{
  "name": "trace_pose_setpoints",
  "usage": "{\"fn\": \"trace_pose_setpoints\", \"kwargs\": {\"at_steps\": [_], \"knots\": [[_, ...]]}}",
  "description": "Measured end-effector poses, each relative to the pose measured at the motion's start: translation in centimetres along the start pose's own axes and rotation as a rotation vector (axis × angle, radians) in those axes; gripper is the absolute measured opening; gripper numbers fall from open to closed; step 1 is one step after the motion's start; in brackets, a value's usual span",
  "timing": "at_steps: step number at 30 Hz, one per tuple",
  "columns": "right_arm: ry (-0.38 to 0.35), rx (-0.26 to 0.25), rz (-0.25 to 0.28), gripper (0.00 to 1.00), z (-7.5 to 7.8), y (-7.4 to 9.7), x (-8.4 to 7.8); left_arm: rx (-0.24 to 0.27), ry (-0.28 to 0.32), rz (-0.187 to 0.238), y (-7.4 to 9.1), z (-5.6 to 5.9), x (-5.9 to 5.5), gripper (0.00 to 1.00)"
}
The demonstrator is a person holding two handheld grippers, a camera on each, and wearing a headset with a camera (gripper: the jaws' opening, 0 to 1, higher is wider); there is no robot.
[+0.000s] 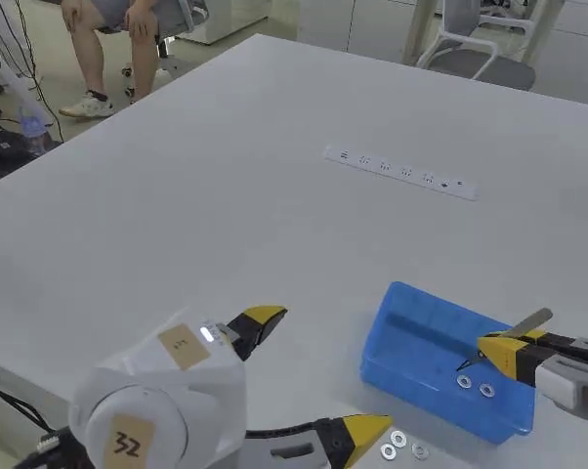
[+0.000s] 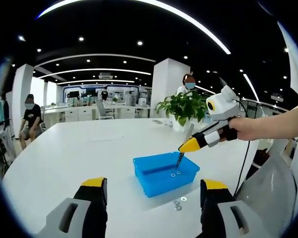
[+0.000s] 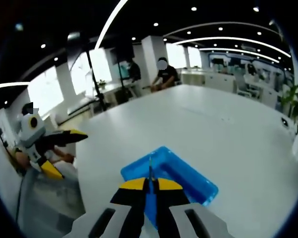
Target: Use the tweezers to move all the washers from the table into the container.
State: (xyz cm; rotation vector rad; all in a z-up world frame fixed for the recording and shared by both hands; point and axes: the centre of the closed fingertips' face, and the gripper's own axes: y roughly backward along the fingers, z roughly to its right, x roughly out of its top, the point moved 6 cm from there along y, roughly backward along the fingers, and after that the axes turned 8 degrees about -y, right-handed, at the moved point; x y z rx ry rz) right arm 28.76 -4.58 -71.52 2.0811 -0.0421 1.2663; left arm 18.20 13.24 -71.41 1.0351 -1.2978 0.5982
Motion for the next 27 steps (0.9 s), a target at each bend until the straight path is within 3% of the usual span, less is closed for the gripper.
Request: {"fn": "trace_pose_setpoints", "kwargs": {"at_steps": [5, 10, 20, 27], "knots": [[0.013, 0.042, -0.014, 0.03, -1.6, 0.3, -0.5, -0.002, -0.001, -0.003, 0.0, 0.0, -0.1, 0.77], [-0.011, 0.074, -0.039, 0.03, -2.2, -0.3, -1.8, -0.004, -0.004, -0.007, 0.0, 0.0, -0.1, 0.77], [-0.038, 0.093, -0.113, 0.03, -2.5, -1.7, -4.7, 0.005, -0.008, -0.013, 0.0, -0.1, -0.2, 0.76], [-0.046, 0.104, -0.144, 0.04, -2.0, -2.3, -5.8, 0.005, -0.011, -0.017, 0.0, -0.1, -0.3, 0.76]]}}
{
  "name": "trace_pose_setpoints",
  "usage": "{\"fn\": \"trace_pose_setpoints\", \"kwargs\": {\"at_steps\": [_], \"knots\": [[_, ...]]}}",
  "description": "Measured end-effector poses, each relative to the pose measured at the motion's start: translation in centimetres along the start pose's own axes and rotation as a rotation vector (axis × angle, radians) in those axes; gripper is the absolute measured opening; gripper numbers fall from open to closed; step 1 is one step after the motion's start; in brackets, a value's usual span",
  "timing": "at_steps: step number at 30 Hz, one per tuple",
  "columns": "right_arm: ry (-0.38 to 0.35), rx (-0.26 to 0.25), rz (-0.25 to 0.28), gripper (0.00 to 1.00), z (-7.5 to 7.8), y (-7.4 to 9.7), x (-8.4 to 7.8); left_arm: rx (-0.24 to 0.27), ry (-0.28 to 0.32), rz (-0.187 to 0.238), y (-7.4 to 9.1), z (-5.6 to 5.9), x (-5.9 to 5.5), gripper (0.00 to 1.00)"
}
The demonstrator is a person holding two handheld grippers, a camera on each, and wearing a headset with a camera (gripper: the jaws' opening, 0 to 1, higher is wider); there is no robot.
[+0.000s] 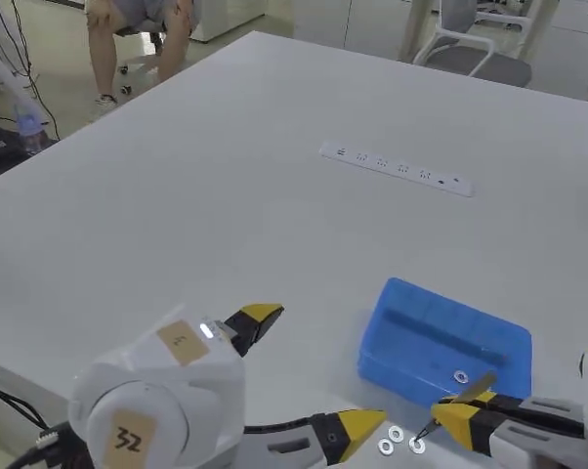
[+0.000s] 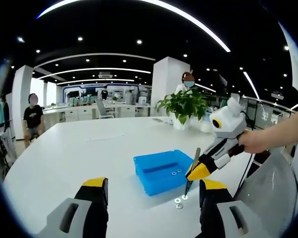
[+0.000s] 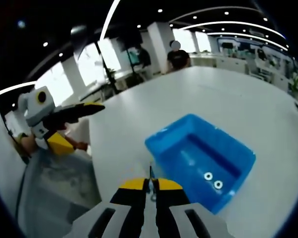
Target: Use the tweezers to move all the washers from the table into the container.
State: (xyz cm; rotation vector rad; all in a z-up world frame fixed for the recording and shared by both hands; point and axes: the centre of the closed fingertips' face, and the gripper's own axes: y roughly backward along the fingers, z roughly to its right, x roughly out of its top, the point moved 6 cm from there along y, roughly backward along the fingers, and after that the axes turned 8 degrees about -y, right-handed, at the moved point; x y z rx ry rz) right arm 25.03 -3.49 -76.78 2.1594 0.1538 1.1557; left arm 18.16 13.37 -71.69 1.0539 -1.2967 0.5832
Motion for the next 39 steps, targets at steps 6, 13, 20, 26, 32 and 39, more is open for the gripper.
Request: {"fn": "trace_pose_setpoints", "kwargs": {"at_steps": [6, 13, 20, 26, 32, 39], "knots": [[0.027, -0.005, -0.029, 0.04, 0.1, -0.4, -0.5, -0.003, -0.001, 0.000, 0.0, 0.0, 0.0, 0.76], [0.014, 0.002, -0.029, 0.04, 0.1, -0.4, -0.7, -0.003, -0.003, -0.003, 0.0, 0.0, 0.0, 0.76], [0.026, 0.012, -0.037, 0.04, -0.6, -0.4, -0.9, -0.002, -0.003, -0.004, 0.0, 0.1, 0.1, 0.76], [0.182, 0.011, -0.068, 0.04, -1.6, -0.5, -1.0, -0.004, -0.013, -0.010, 0.0, 0.2, 0.0, 0.76], [0.417, 0.003, -0.120, 0.04, -3.1, -1.1, -1.4, -0.002, -0.014, -0.011, 0.0, 0.1, 0.0, 0.76], [0.376, 0.012, -0.112, 0.03, -2.3, -1.2, -0.9, 0.001, -0.012, -0.005, 0.1, 0.1, 0.1, 0.76]]}}
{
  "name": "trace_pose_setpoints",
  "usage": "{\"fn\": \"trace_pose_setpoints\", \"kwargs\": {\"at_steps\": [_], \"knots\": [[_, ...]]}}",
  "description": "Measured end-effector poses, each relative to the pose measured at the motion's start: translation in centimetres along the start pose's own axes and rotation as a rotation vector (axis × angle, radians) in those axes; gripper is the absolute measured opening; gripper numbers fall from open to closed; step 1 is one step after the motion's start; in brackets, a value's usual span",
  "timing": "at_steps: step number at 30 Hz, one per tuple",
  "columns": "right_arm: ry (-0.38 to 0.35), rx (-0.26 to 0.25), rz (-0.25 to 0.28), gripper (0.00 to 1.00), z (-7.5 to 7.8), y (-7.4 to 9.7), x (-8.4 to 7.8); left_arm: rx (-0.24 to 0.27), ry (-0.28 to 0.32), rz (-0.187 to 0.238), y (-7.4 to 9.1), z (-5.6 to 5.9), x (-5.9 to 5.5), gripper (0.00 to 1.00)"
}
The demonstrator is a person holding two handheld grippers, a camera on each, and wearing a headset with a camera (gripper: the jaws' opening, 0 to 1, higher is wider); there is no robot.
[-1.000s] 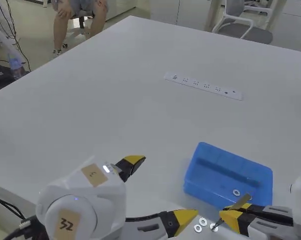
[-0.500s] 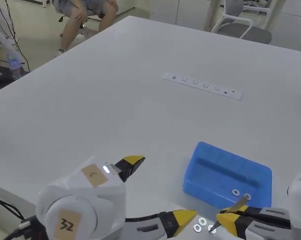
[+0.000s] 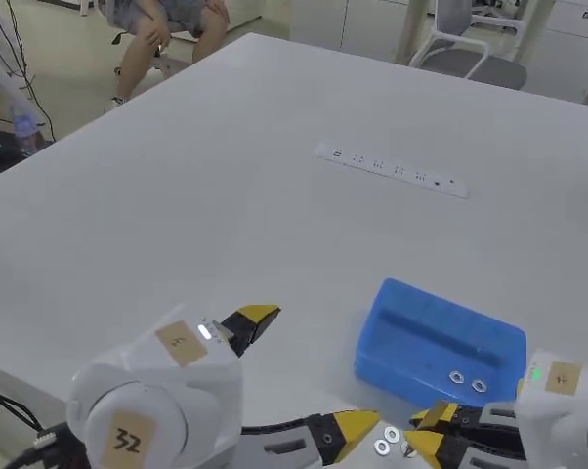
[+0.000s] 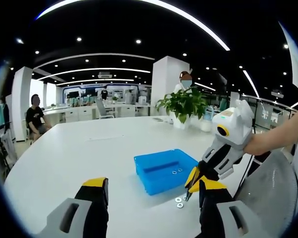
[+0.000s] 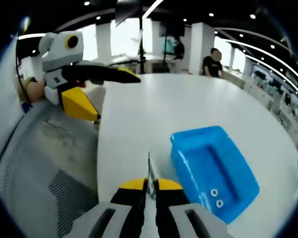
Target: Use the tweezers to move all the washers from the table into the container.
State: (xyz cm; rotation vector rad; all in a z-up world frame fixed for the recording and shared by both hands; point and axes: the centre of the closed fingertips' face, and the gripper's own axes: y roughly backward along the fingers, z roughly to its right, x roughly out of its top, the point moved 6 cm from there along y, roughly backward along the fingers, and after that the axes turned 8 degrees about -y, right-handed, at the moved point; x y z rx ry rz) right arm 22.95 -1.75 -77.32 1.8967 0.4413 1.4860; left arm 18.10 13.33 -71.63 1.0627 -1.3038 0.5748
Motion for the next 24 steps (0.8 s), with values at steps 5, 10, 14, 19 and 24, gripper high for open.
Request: {"fn": "trace_pose_setpoints", "kwargs": {"at_steps": [5, 10, 14, 19, 24], "knots": [[-0.035, -0.003, -0.007, 0.03, 0.1, 0.1, -0.1, -0.001, 0.006, 0.009, 0.1, 0.0, 0.1, 0.76], [-0.094, 0.002, 0.037, 0.03, -0.1, 1.1, 0.8, 0.003, 0.009, 0.011, 0.1, 0.0, 0.1, 0.75], [-0.075, -0.014, 0.050, 0.03, 0.2, 2.3, 1.8, -0.006, 0.004, 0.007, 0.0, 0.1, 0.0, 0.75], [-0.063, -0.042, 0.076, 0.03, 0.6, 4.1, 2.9, -0.007, 0.006, 0.008, 0.0, 0.1, 0.0, 0.75], [-0.090, -0.060, 0.126, 0.03, 1.1, 5.7, 4.0, -0.012, 0.003, 0.007, 0.0, 0.2, 0.0, 0.75]]}}
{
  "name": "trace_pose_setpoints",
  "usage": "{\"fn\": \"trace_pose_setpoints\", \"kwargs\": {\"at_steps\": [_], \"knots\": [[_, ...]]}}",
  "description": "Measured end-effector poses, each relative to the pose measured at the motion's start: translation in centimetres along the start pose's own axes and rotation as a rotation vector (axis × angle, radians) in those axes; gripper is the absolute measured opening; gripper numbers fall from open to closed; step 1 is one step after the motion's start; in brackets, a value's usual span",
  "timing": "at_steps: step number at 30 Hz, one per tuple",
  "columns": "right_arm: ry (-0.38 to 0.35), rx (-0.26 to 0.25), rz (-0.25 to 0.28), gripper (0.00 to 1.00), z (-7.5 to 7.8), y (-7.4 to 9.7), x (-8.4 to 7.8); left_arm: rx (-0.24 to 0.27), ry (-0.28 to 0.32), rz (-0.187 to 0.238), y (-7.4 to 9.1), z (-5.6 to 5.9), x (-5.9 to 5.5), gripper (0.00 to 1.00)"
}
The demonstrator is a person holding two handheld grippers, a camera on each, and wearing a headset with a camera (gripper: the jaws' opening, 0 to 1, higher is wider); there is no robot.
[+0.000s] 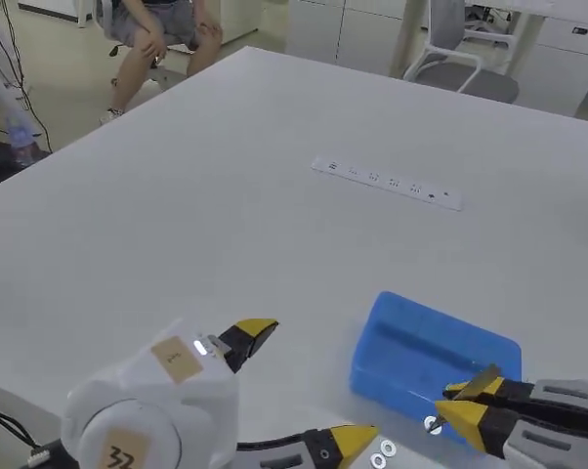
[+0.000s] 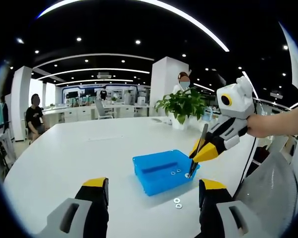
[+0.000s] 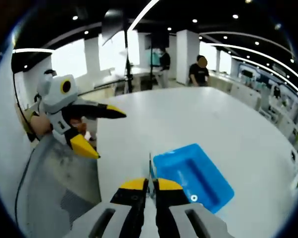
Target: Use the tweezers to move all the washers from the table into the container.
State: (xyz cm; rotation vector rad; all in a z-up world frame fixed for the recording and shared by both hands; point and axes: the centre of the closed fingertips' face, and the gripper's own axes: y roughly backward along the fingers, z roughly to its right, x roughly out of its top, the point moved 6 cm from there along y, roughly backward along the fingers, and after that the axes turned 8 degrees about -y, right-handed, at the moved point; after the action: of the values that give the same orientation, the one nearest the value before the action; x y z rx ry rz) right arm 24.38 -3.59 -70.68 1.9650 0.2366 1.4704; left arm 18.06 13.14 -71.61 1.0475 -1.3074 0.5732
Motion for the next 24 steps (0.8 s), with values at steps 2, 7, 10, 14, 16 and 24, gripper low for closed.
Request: {"fn": "trace_pose_setpoints", "kwargs": {"at_steps": [2, 7, 10, 14, 16, 24], "knots": [[-0.011, -0.012, 0.019, 0.03, 0.4, 0.4, 0.6, -0.001, 0.000, -0.004, 0.0, 0.0, 0.0, 0.75], [-0.051, -0.038, 0.067, 0.03, 2.0, 0.7, 1.6, -0.003, 0.000, -0.004, -0.1, 0.1, 0.0, 0.75], [-0.062, -0.063, 0.073, 0.03, 3.3, 0.2, 1.6, -0.003, 0.000, -0.001, -0.1, 0.1, 0.0, 0.75], [-0.091, -0.073, 0.072, 0.03, 4.1, -0.6, 1.5, 0.001, 0.001, -0.001, 0.0, 0.0, 0.0, 0.75], [-0.114, -0.071, 0.074, 0.03, 4.4, -1.1, 1.5, 0.004, 0.004, -0.001, 0.0, 0.0, 0.0, 0.75], [-0.295, -0.069, 0.108, 0.03, 6.0, -2.7, 0.6, 0.008, 0.005, 0.000, 0.1, -0.1, 0.0, 0.75]]}}
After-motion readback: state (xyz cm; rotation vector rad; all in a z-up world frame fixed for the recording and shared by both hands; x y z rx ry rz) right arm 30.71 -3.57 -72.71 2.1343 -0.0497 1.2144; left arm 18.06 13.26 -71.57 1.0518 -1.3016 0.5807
